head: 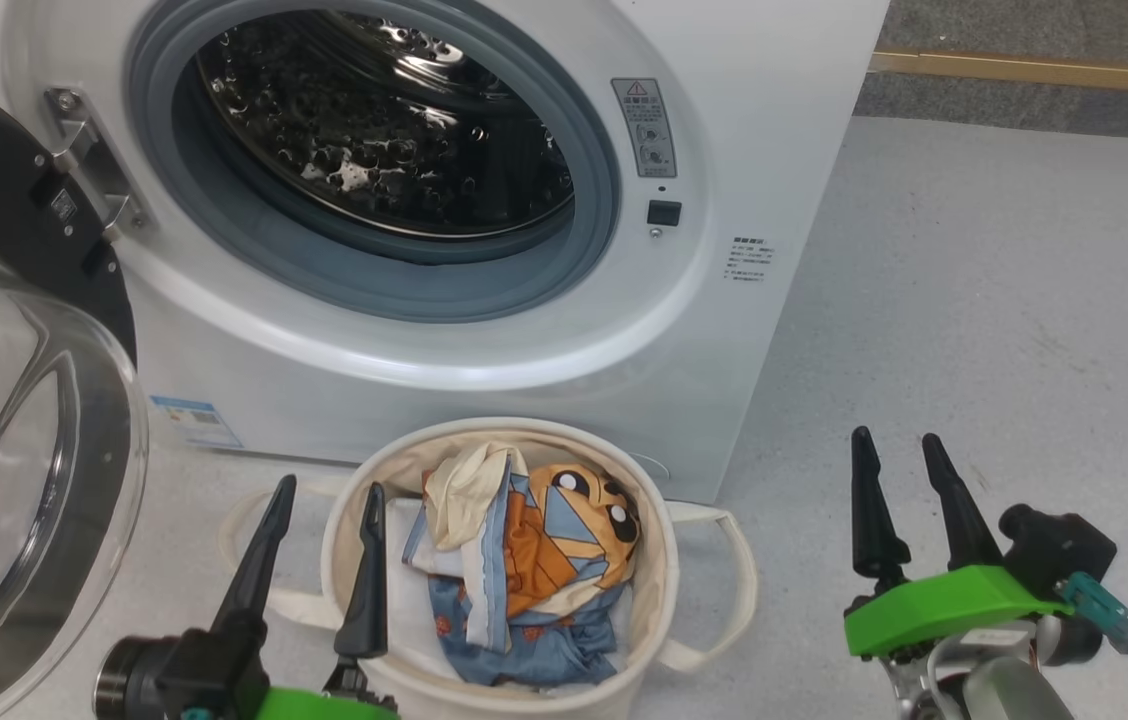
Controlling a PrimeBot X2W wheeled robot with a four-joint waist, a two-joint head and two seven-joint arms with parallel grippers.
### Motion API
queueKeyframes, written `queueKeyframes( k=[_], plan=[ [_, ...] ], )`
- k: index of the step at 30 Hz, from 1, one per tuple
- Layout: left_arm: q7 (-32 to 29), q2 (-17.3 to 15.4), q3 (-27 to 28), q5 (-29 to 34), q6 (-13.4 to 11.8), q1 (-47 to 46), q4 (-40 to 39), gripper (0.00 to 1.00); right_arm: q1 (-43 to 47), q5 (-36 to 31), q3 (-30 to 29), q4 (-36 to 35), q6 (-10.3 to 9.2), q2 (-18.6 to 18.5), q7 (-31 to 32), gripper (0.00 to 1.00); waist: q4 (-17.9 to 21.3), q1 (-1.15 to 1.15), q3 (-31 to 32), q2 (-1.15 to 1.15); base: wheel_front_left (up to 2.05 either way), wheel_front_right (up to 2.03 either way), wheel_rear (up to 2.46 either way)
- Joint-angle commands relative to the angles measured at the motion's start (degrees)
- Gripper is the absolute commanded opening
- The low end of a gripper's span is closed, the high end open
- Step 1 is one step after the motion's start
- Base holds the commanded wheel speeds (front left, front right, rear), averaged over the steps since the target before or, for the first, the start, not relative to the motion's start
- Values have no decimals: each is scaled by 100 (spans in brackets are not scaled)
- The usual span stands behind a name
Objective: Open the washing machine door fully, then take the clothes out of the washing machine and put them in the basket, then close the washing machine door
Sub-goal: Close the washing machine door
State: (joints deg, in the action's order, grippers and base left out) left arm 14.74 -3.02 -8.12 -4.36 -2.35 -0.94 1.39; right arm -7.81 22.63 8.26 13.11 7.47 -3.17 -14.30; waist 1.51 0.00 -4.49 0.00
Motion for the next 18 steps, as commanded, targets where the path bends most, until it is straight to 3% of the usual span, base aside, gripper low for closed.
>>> queueKeyframes(
  k=[1,9,18],
  plan=[
    [26,13,176,-73,-10,-73,-194,100,-125,-22,133,-145,2,29,-70,100,-4,0,4,0,0,0,0],
    [26,14,259,-341,73,-88,-182,100,-145,-28,132,-98,2,29,-70,100,-11,0,-10,0,-30,10,20],
    [26,14,260,-313,174,-70,-225,100,-163,-16,114,-53,2,29,-70,100,-23,0,3,0,-166,89,77]
  ],
)
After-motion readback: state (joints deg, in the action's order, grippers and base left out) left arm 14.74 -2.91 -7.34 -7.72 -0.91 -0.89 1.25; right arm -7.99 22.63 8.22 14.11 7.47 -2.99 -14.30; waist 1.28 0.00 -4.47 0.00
